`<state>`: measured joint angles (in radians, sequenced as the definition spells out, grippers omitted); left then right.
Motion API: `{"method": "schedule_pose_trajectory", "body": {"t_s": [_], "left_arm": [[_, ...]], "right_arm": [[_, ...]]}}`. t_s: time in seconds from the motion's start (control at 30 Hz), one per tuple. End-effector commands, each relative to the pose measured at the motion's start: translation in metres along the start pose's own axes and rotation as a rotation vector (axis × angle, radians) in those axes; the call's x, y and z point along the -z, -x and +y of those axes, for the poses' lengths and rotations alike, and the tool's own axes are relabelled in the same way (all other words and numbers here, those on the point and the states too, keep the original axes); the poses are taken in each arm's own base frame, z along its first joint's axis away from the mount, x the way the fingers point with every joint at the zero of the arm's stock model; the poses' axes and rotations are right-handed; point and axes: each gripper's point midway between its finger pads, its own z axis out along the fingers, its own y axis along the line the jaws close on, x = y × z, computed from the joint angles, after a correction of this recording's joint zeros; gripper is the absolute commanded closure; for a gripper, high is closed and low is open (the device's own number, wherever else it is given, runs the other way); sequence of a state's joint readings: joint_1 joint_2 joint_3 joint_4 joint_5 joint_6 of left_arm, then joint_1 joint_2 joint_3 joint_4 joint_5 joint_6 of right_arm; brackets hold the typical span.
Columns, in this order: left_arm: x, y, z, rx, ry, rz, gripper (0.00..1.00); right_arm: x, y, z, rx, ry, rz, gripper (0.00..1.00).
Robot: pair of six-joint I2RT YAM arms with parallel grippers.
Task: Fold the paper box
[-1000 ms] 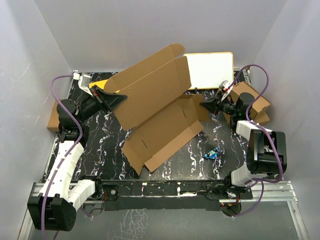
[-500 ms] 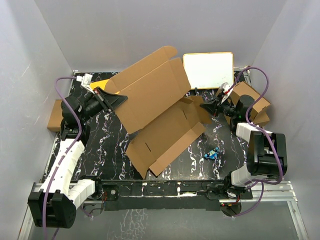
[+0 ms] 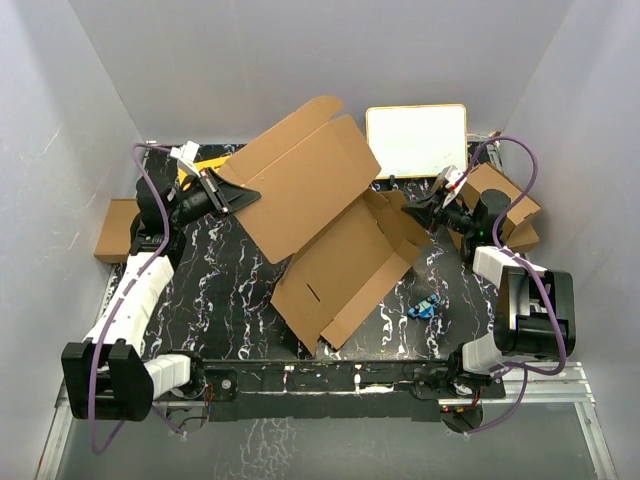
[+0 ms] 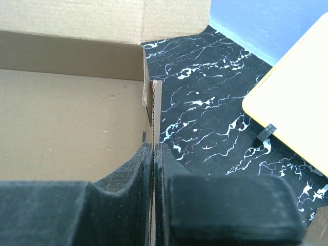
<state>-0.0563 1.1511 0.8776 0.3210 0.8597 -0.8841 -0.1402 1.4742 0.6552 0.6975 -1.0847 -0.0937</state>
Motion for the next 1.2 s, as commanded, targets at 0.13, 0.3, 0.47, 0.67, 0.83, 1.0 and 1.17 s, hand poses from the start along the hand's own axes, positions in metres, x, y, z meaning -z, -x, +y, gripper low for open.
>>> {"method": "schedule_pose_trajectory", "body": {"t_s": [0.13, 0.3, 0.47, 0.67, 0.83, 1.0, 1.17], "left_arm": [[-0.004, -0.009, -0.002, 0.075, -0.041, 0.094, 1.00], [-0.006, -0.016, 0.009, 0.097, -0.038, 0.103, 1.00], [-0.004, -0.025, 0.021, 0.138, -0.027, 0.078, 1.00], [0.003, -0.030, 0.024, 0.182, -0.020, 0.000, 1.00], [0.009, -0.028, 0.028, 0.184, 0.004, -0.047, 1.00], [0.015, -0.026, 0.034, 0.157, 0.033, -0.102, 1.00], [0.024, -0.033, 0.038, 0.106, 0.055, -0.141, 1.00]], "right_arm": [[-0.005, 0.015, -0.011, 0.125, 0.003, -0.023, 0.92], [-0.013, 0.000, -0.028, 0.073, -0.028, 0.030, 0.92], [-0.019, -0.010, -0.035, 0.031, -0.021, 0.080, 0.92], [-0.018, -0.014, -0.037, 0.019, -0.026, 0.111, 0.92], [-0.020, -0.015, -0.037, -0.021, -0.009, 0.131, 0.84], [-0.015, -0.012, -0.042, -0.081, -0.015, 0.242, 0.63], [0.012, -0.002, -0.034, -0.136, -0.041, 0.324, 0.35]]}}
